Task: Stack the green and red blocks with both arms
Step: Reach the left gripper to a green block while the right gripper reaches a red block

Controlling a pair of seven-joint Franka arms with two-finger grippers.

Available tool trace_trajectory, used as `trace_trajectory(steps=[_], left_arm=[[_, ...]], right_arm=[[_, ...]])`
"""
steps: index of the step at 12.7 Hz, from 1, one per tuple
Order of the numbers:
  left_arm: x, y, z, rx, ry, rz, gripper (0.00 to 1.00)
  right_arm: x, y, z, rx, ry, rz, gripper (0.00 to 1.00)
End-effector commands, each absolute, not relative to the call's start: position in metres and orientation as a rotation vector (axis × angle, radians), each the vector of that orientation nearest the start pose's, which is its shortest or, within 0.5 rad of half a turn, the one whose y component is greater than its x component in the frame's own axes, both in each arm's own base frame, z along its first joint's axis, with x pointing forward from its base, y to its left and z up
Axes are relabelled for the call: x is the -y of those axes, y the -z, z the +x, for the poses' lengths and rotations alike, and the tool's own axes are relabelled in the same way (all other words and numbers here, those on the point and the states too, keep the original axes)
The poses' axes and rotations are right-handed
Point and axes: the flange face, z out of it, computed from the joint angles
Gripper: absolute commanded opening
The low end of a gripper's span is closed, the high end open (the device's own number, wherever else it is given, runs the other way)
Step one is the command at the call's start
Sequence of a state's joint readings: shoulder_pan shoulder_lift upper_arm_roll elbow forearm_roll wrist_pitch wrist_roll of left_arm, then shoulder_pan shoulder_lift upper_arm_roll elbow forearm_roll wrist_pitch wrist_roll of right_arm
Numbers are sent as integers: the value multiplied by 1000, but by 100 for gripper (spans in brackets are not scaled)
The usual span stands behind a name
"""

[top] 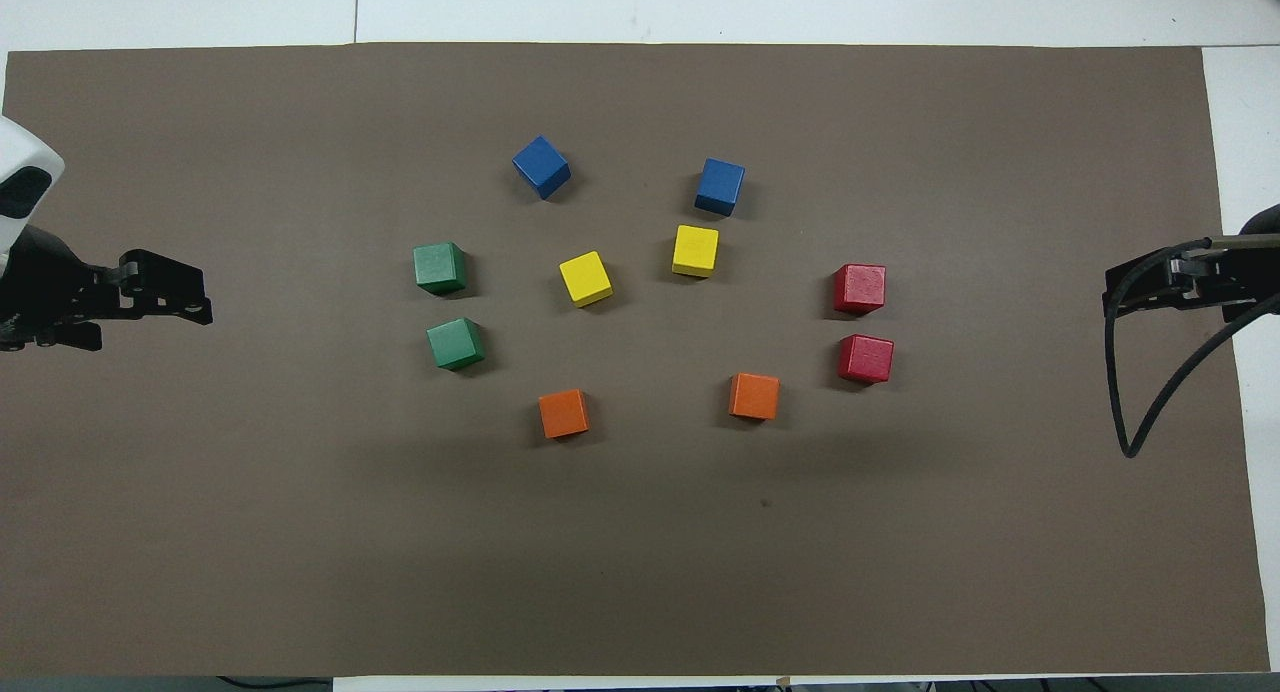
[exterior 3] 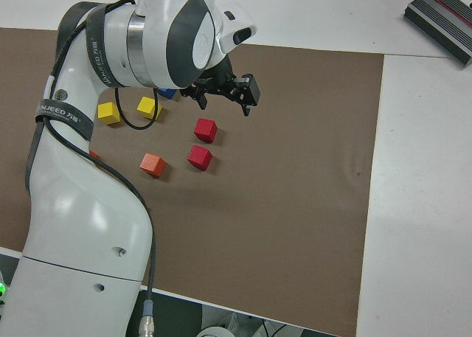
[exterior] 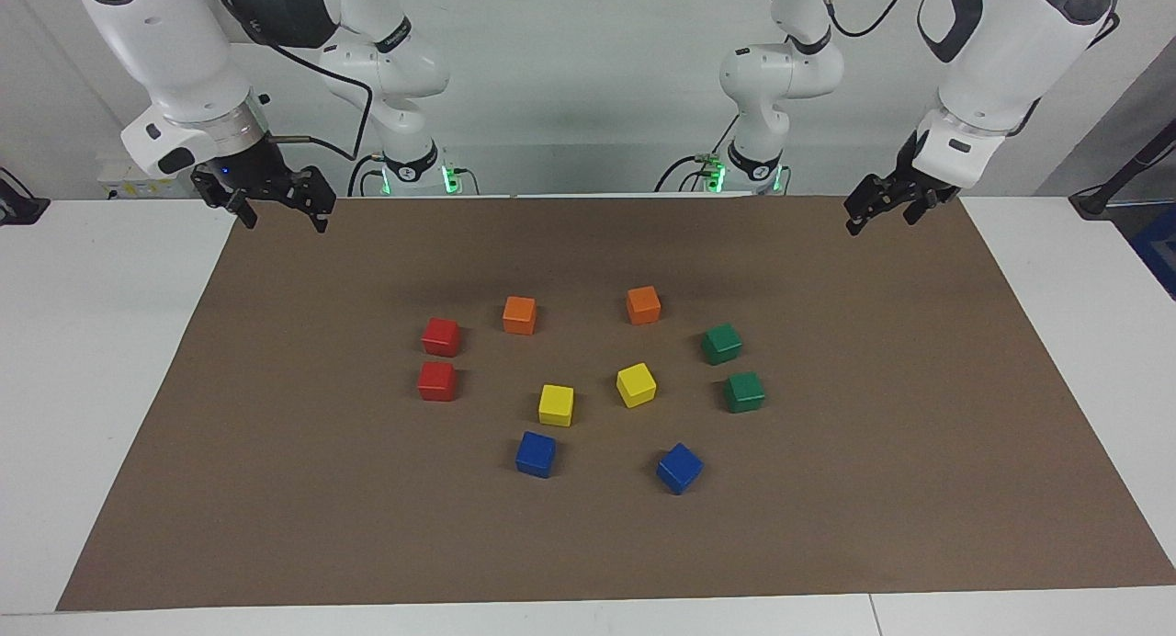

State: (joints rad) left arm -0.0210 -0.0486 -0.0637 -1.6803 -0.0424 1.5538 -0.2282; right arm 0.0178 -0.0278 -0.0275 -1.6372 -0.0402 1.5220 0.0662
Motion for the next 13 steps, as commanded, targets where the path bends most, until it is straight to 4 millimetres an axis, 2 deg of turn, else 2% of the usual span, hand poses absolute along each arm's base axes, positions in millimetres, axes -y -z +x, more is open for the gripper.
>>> trace_trajectory(steps=[1,4,5,6,8,9,10,11,12,13], left_arm=[[49,-601,534,214,-98,-3143,100],[49,-600,532,221,-101,-3143,100],[48,-601,531,217,-99,-3145,100],[47,-598,530,209,-110,-3144,100],[58,-590,524,187,-106,-3143,100],[81,-583,520,213,-68,-3149,100],[97,-572,515,319,-34,-3143,100],[123,-561,506,398,26,-3144,100],[143,-546,496,455,50,-3143,100],[168,-531,488,433,39,-3144,100]], right_arm=[[15,-604,539,-120,-155,-3170,100],[14,-603,538,-146,-162,-3169,100],[7,-599,535,-177,-173,-3166,100],[-3,-592,536,-250,-144,-3141,100],[-49,-570,533,-296,-81,-3117,100],[-67,-554,533,-300,-60,-3116,100],[-81,-539,534,-303,-44,-3115,100],[-94,-521,535,-321,-26,-3111,100],[-103,-498,539,-342,-22,-3107,100],[-103,-478,543,-349,-18,-3106,100]])
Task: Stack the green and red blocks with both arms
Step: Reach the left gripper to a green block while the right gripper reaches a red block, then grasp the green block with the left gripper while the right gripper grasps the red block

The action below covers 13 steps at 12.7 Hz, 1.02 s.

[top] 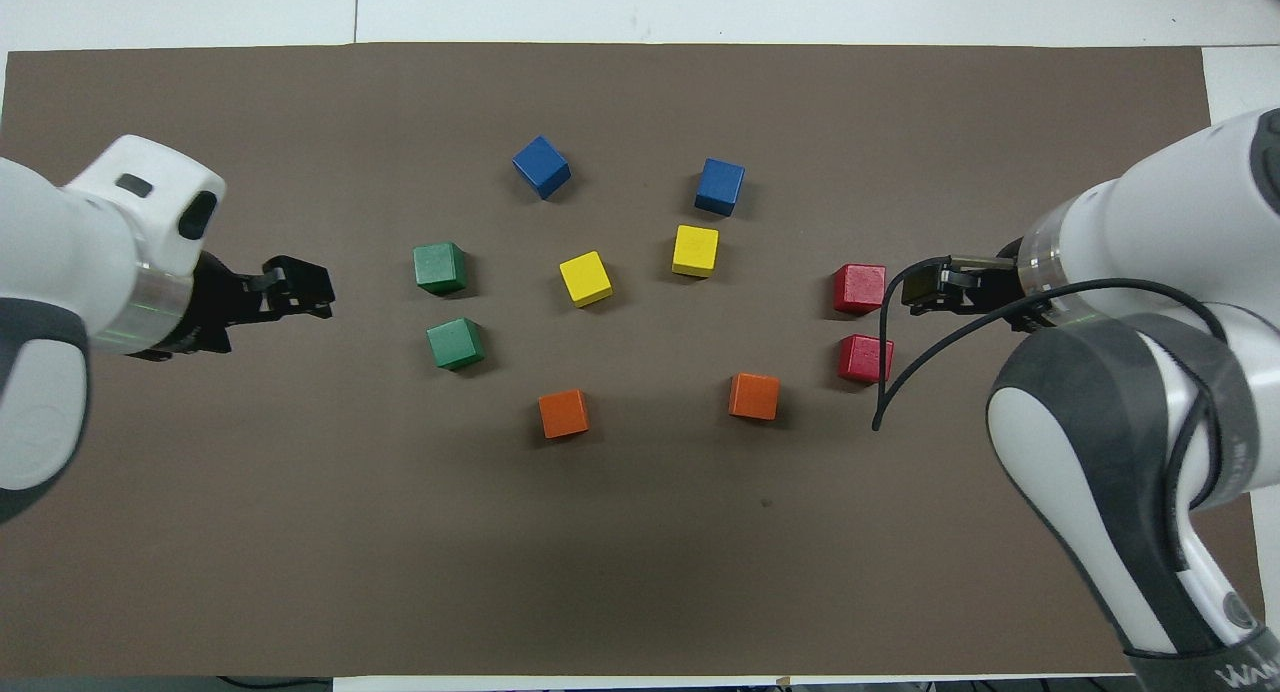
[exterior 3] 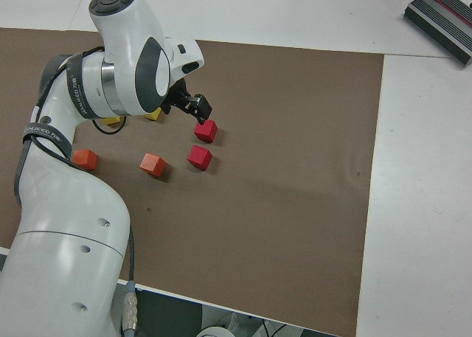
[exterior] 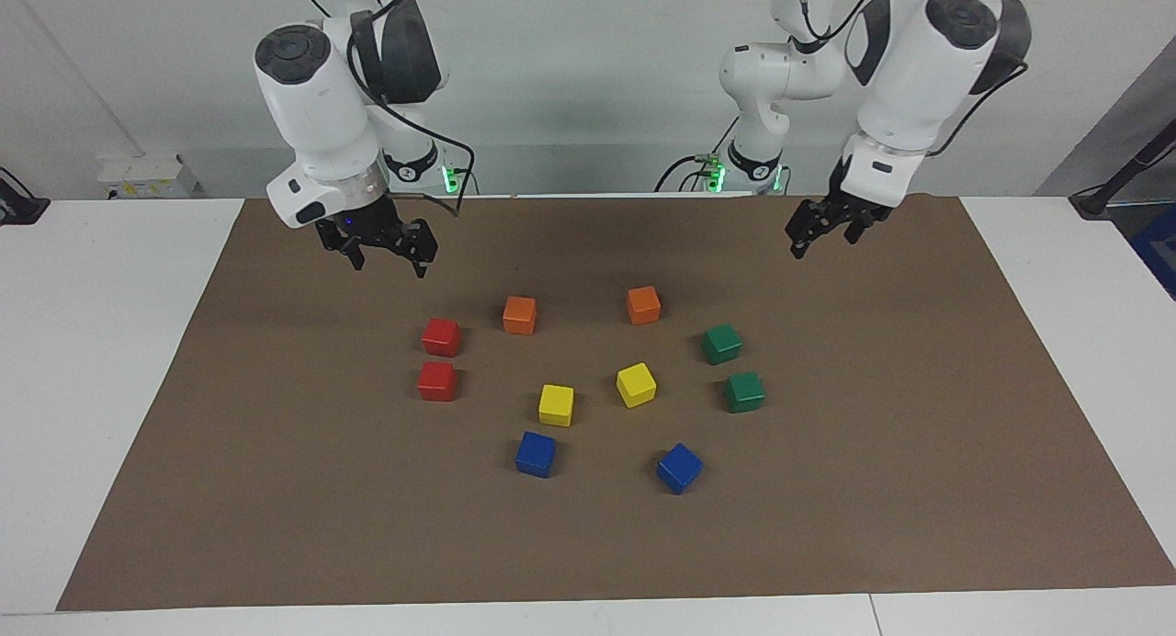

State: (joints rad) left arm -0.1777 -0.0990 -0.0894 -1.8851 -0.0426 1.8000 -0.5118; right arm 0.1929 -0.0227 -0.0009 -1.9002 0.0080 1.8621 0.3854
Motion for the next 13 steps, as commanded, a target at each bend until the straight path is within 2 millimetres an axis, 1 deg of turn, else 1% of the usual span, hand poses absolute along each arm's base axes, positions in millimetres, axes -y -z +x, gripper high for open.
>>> trace_trajectory(steps=[1,2,3,4,5,6,7,8,10,11,13], left_arm=[[184,-514,484,415,20,-3143,100],[200,-493,483,438,15,-3140,100],[215,-468,487,527,28,-3134,100],[225,-446,493,585,47,-3136,100],[227,-432,498,598,33,-3130,100],[229,-424,502,621,41,-3131,100],[229,-412,507,651,35,-3120,100],[232,-397,512,638,29,-3112,100],[227,-378,523,568,56,-3103,100],[227,-373,525,557,64,-3109,100],[229,-351,531,565,70,-3116,100]], right_arm=[[-108,-459,542,-341,-15,-3107,100],[-110,-445,539,-337,3,-3104,100],[-110,-430,538,-353,5,-3101,100],[-112,-418,539,-393,-10,-3098,100],[-123,-409,539,-477,-26,-3083,100],[-132,-397,538,-547,-39,-3073,100],[-130,-383,532,-566,-48,-3073,100],[-128,-372,528,-569,-43,-3071,100],[-128,-361,524,-568,-27,-3068,100],[-127,-356,522,-569,-21,-3067,100],[-126,-348,518,-574,-27,-3068,100]])
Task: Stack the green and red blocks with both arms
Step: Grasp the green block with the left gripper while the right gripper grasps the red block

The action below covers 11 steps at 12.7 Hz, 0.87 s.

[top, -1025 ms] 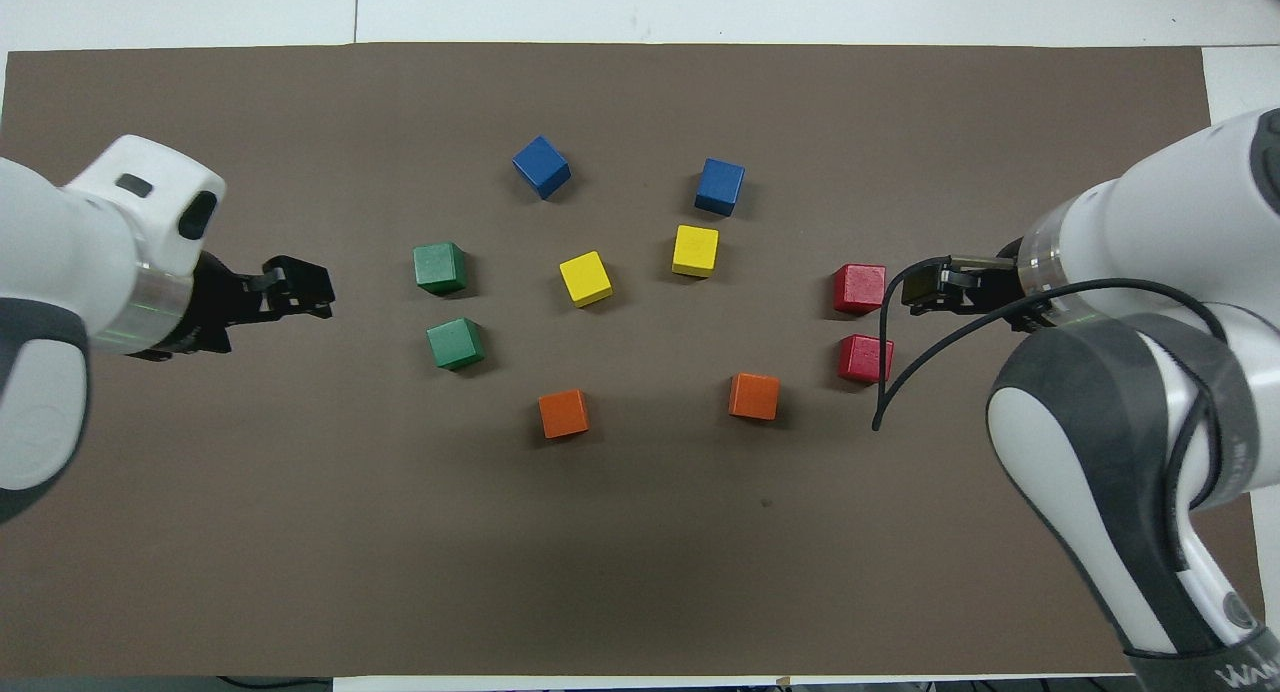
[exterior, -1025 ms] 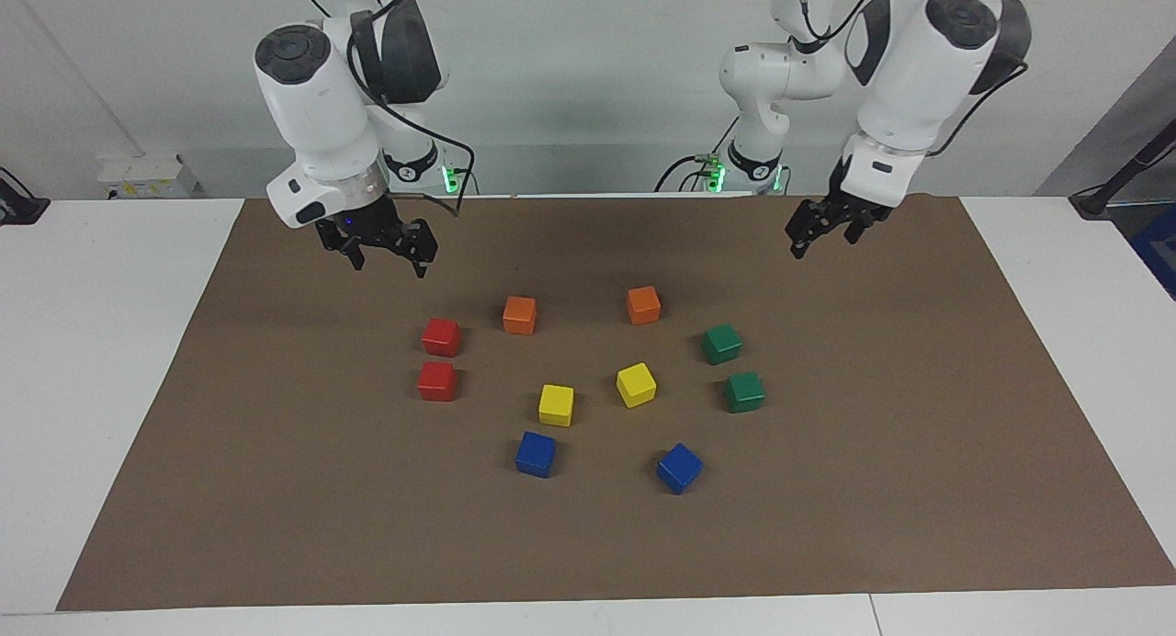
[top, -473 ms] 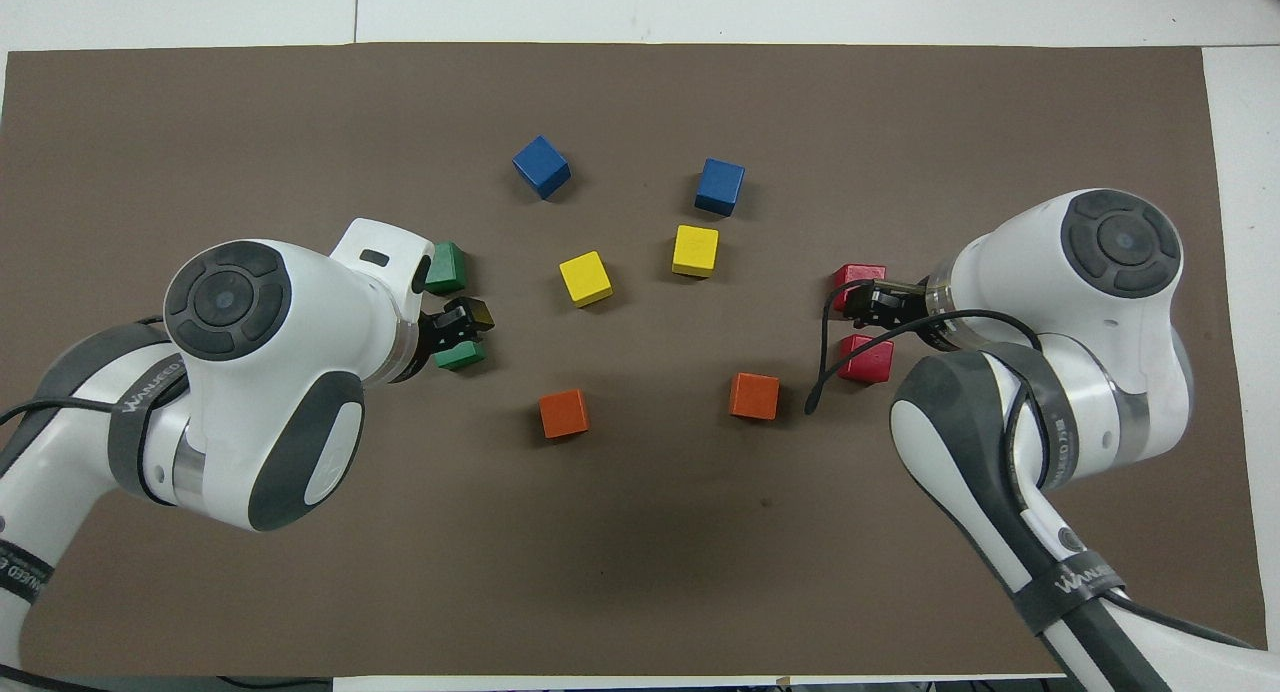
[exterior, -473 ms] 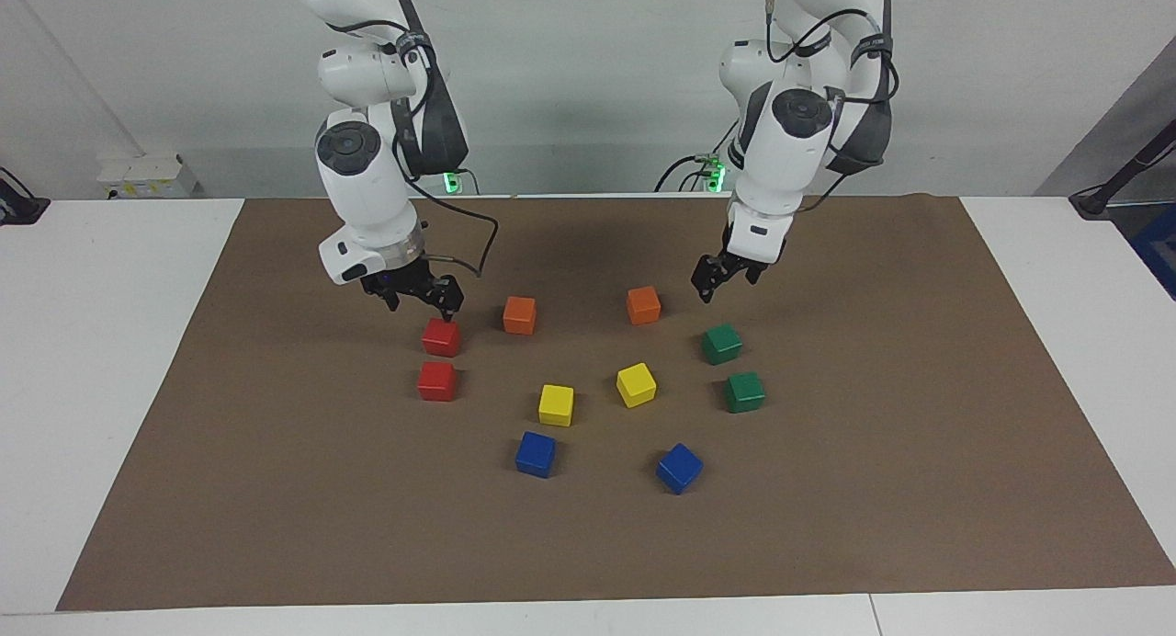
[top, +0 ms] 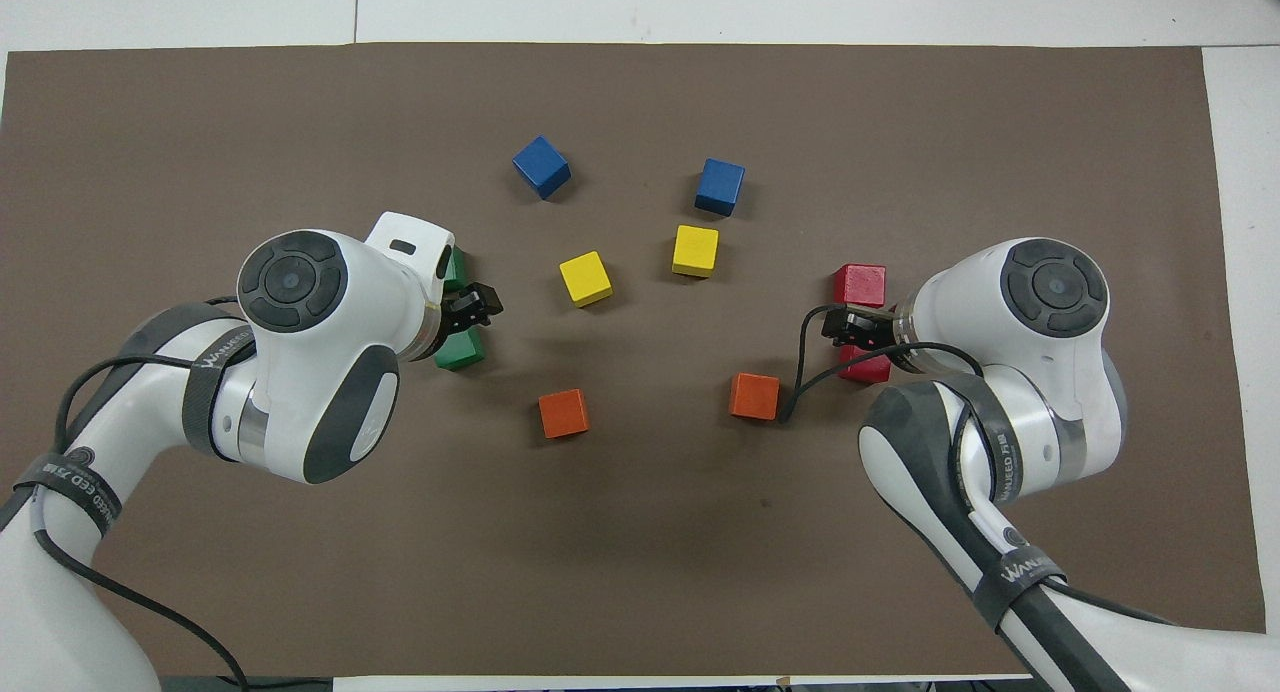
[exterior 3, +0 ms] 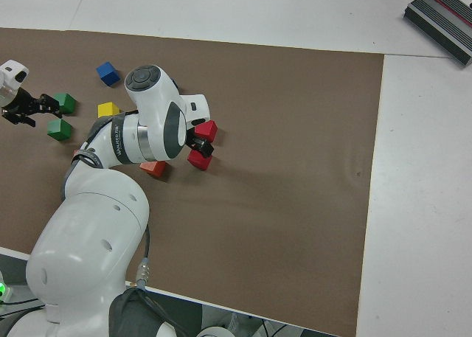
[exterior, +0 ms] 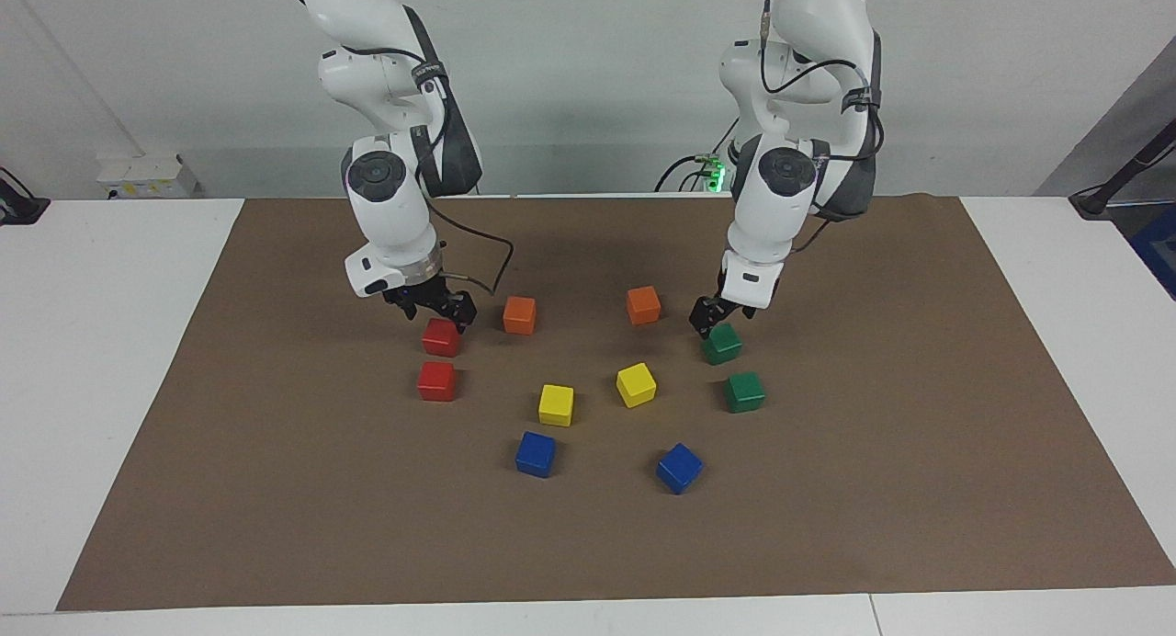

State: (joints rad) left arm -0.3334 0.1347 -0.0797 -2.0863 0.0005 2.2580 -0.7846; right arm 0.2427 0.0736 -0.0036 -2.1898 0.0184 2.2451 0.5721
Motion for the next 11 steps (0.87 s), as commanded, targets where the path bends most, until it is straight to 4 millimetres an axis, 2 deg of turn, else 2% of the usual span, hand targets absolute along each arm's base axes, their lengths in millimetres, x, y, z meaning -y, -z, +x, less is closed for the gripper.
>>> trace_trajectory(steps=[1,4,7,9,10,11], left_arm=[[229,-346,531,567,72,-3117,100],[236,-324,529,541,29,-3107,100],[235,-321,526,529,13,-3100,100],[232,-310,516,535,-15,-3086,100],[231,-310,516,538,-13,-3086,100],[232,-309,515,528,-15,-3088,100]], right_arm=[[-125,-344,517,-575,-35,-3070,100],[-125,-329,516,-571,7,-3061,100],[-127,-314,518,-569,25,-3057,100],[-128,-311,519,-565,30,-3057,99],[-127,-311,519,-567,30,-3056,90],[-127,-311,518,-556,19,-3062,67]])
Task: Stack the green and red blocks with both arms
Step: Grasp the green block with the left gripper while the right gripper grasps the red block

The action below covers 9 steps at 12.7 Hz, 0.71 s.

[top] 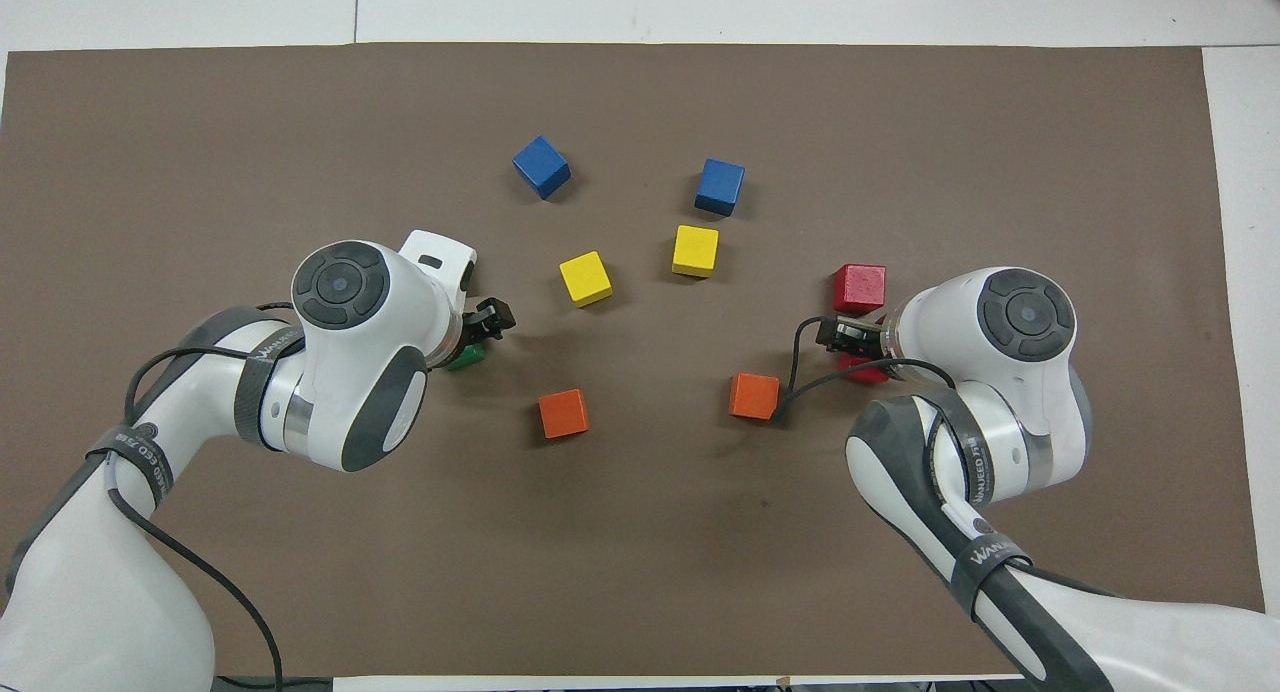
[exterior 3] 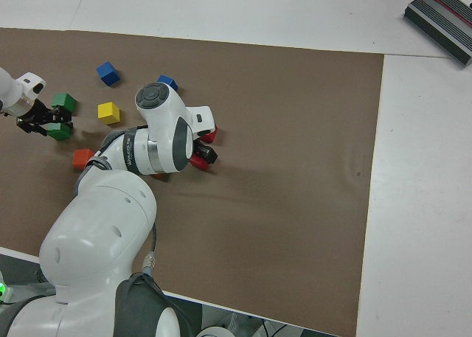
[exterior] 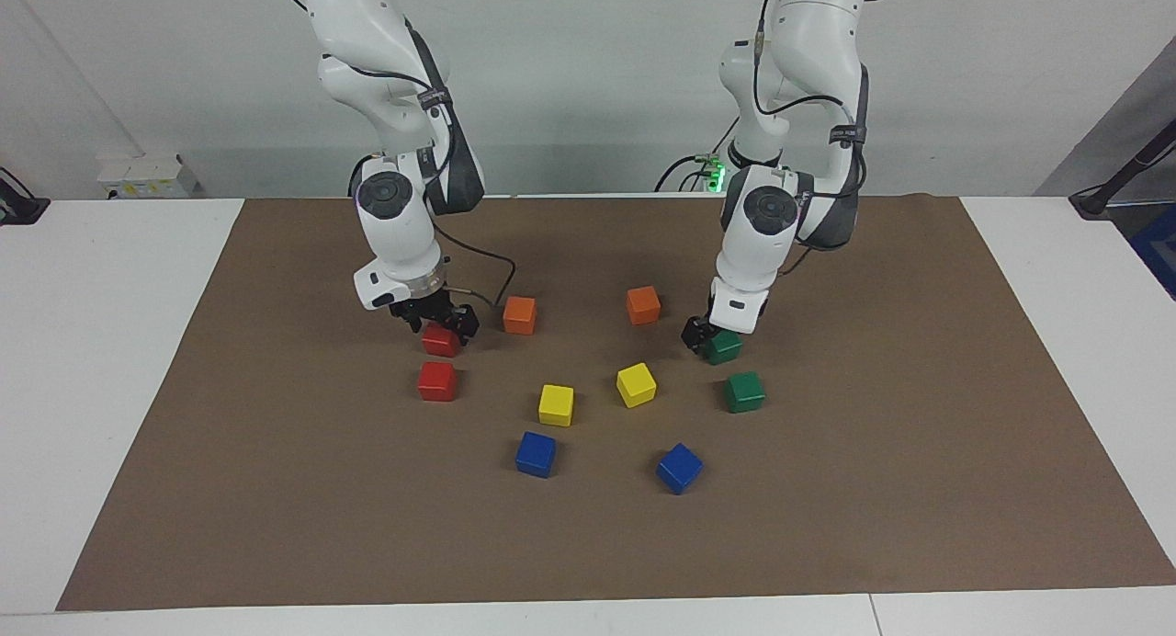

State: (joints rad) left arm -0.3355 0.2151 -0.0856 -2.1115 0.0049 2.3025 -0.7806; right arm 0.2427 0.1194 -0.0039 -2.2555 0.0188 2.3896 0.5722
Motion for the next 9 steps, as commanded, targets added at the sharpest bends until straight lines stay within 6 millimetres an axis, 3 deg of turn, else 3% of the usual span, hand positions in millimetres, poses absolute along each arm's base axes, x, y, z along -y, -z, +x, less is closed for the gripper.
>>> trace_trajectory(steps=[1,2,3,5,7,9], left_arm=[[232,-308,515,528,-15,-3088,100],[233,-306,513,535,-15,-3087,100],[233,-304,512,538,-4,-3092,99],[233,-297,508,538,-6,-3091,97],[232,-294,506,540,-4,-3092,96],[231,-292,505,540,-1,-3094,95]], right_arm=[[-126,-311,517,-559,-3,-3067,37],[-128,-319,516,-556,-34,-3075,8],[-130,-345,523,-546,-57,-3082,0],[-120,-394,537,-463,-134,-3107,0],[-74,-443,545,-313,-148,-3114,0],[2,-458,550,-63,-94,-3110,0]])
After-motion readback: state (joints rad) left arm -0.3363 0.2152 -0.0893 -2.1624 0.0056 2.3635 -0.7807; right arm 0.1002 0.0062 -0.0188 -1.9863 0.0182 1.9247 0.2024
